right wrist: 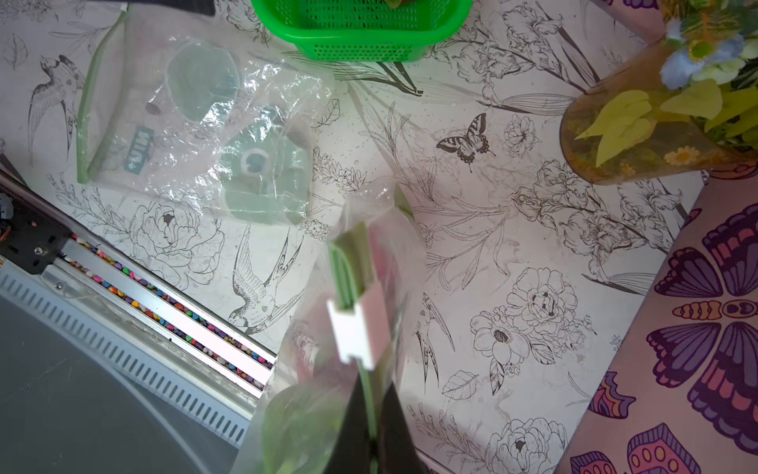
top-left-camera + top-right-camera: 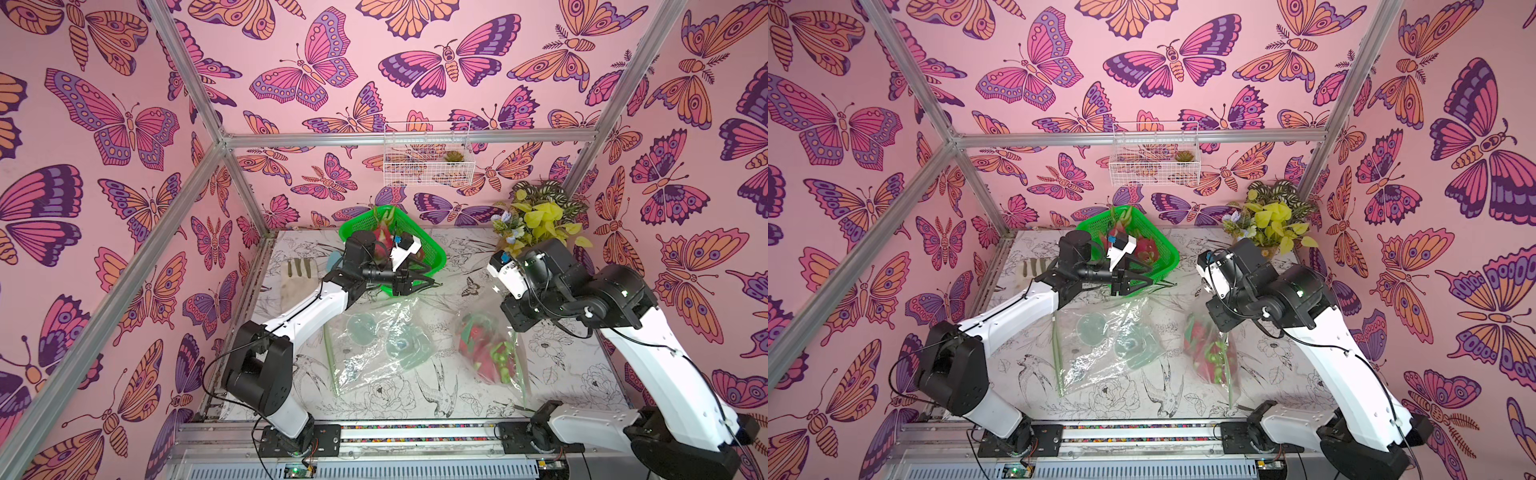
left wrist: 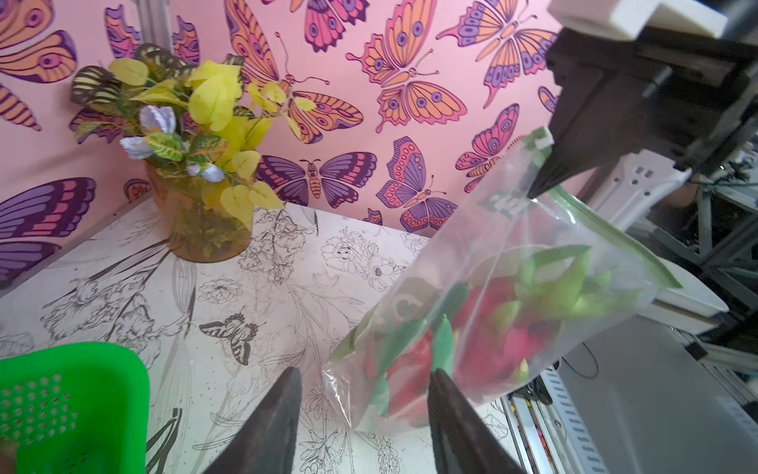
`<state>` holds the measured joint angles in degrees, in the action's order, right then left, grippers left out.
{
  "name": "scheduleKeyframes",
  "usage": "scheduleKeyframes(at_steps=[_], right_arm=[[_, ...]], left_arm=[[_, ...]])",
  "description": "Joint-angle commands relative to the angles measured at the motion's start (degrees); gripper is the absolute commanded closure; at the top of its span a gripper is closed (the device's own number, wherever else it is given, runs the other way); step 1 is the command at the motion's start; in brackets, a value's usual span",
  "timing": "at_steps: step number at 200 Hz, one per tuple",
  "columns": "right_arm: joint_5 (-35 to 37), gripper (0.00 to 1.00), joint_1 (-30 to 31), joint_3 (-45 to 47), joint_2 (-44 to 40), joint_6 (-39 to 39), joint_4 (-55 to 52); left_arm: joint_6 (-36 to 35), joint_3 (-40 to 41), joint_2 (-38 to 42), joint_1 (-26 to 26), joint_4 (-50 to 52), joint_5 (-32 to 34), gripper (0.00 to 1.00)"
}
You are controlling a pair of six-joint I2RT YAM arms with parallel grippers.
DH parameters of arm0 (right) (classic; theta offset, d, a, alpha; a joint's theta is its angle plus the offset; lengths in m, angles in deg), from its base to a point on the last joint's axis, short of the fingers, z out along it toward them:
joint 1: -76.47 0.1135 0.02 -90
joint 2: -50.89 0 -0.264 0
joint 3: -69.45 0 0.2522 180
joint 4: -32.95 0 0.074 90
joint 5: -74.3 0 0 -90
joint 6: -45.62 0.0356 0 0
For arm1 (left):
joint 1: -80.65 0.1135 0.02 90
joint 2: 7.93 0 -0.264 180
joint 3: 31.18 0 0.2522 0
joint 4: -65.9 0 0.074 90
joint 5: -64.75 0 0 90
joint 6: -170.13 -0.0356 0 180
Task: Open the zip-top bag and take out the dragon fruit
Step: Unzip the zipper on the zipper food storage bag.
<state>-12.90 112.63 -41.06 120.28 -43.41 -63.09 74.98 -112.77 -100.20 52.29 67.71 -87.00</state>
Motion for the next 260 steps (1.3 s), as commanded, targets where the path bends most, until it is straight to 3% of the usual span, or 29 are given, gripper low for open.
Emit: scheduleKeyframes(at_steps=[1,50,68,105,211,260], right_arm=[[-4.25,1.0,0.42,1.46,-2.62,-5.75,6.49],[-11.5,1.0,0.46,6.22,-4.63,-12.16,11.43],[-13.88,1.0,0.43,6.04,-3.77,-13.89,11.26],[-17.79,1.0,0.4,5.63,-1.31,-17.37,9.49],[-18.62,1.0,0.48,6.22,-1.33,-20.11,11.63],[-18.93,1.0,0.4,6.65,-1.16,-18.99,12.07]], left_arm=[[-7.9,0.85,-0.81,-1.08,-1.04,-3.98,0.48],[-11.42,-3.11,-5.24,-4.68,-1.06,-14.06,0.49],[-12.37,-4.5,-6.15,-5.71,-1.06,-14.59,0.47],[-12.34,-9.51,-8.58,-7.42,-1.06,-20.86,0.54],[-12.46,-11.72,-9.12,-10.77,-1.06,-19.73,0.58],[-10.63,-12.3,-9.05,-11.01,-1.11,-21.34,0.67]])
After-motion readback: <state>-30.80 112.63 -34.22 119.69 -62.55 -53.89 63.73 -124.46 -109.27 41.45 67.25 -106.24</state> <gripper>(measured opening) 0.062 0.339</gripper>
